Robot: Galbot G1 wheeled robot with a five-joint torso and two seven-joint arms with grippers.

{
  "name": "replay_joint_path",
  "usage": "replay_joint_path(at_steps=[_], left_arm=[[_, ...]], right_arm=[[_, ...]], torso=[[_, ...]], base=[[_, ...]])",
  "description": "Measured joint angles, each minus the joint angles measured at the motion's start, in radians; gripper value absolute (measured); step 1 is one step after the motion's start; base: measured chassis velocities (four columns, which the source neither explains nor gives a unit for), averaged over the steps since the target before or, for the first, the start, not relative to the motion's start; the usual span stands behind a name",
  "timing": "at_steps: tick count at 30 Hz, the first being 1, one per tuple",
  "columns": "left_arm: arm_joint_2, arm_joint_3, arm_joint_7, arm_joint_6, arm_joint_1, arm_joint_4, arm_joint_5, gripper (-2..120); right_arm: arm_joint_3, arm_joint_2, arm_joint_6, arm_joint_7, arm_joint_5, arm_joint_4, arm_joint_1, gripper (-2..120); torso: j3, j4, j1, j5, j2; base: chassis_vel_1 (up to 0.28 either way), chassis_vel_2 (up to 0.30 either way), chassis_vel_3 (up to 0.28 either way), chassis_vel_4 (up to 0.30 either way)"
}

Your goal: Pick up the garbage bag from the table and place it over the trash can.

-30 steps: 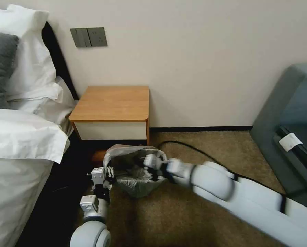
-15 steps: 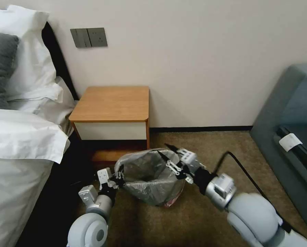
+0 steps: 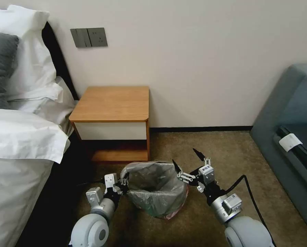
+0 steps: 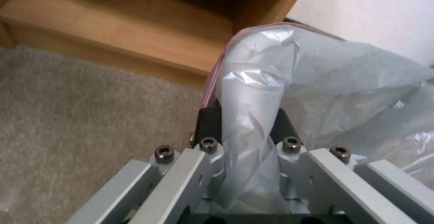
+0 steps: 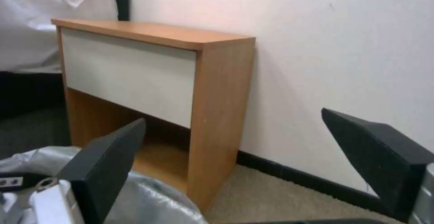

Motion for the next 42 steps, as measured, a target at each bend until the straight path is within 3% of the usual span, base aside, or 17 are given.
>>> replay_joint_path(at_steps=[8,13,18,21,22,26,28,33,40,42], left_arm=[[-0.018,-0.001,-0.002,0.024,0.014,0.012,0.023,9],[-0.025,-0.004,0.014,0.023,0.027,0.004,0.043,31],[-0.022,-0.008,0.014,0.022,0.030,-0.001,0.045,42],[-0.015,-0.012,0.016,0.011,0.040,-0.002,0.083,59],[-0.015,-0.012,0.016,0.011,0.040,-0.002,0.083,59],[-0.013,-0.023,0.071,-0.081,0.058,0.007,0.198,78],[-0.013,-0.025,0.079,-0.093,0.061,0.007,0.209,80],[-0.008,-0.030,0.119,-0.161,0.073,-0.003,0.226,99],[-0.017,-0.015,0.120,-0.208,0.067,0.006,0.158,100],[-0.024,-0.016,0.126,-0.275,0.065,0.014,0.202,99]], right_arm=[[-0.022,0.029,0.010,-0.012,-0.012,-0.009,0.007,100],[-0.042,0.024,0.027,-0.011,-0.023,-0.022,-0.003,100],[-0.048,0.026,0.027,-0.003,-0.014,-0.021,-0.002,100],[-0.071,0.021,0.024,0.040,-0.002,-0.023,-0.003,100],[-0.071,0.021,0.024,0.040,-0.002,-0.023,-0.003,100],[-0.109,0.035,-0.007,0.195,0.001,-0.026,0.003,100],[-0.114,0.037,-0.015,0.218,0.011,-0.026,0.004,100],[-0.102,0.046,-0.028,0.285,-0.035,-0.035,-0.007,100],[-0.105,0.052,-0.027,0.260,-0.039,-0.011,-0.020,100],[-0.103,0.052,-0.028,0.254,-0.044,-0.009,-0.022,100]], torso=[[0.000,0.0001,0.000,-0.0001,0.000],[0.000,0.0000,0.000,0.0000,0.000],[0.000,-0.0001,0.000,0.0000,0.000],[0.000,0.0000,0.000,0.0000,0.000],[0.000,0.0000,0.000,0.0000,0.000],[0.000,0.0000,0.000,0.0000,0.000],[0.000,0.0000,0.000,0.0000,0.000],[0.000,0.0000,0.000,0.0000,0.000],[0.000,-0.0001,0.000,-0.0001,0.000],[0.000,0.0000,0.000,0.0000,0.000]], base=[[0.000,0.000,0.000,0.000],[0.000,0.000,0.000,0.000],[0.000,0.000,0.000,0.000],[0.000,0.000,0.000,0.000],[0.000,0.000,0.000,0.000],[0.000,0.000,0.000,0.000],[0.000,0.000,0.000,0.000],[0.000,0.000,0.000,0.000],[0.000,0.000,0.000,0.000],[0.000,0.000,0.000,0.000]])
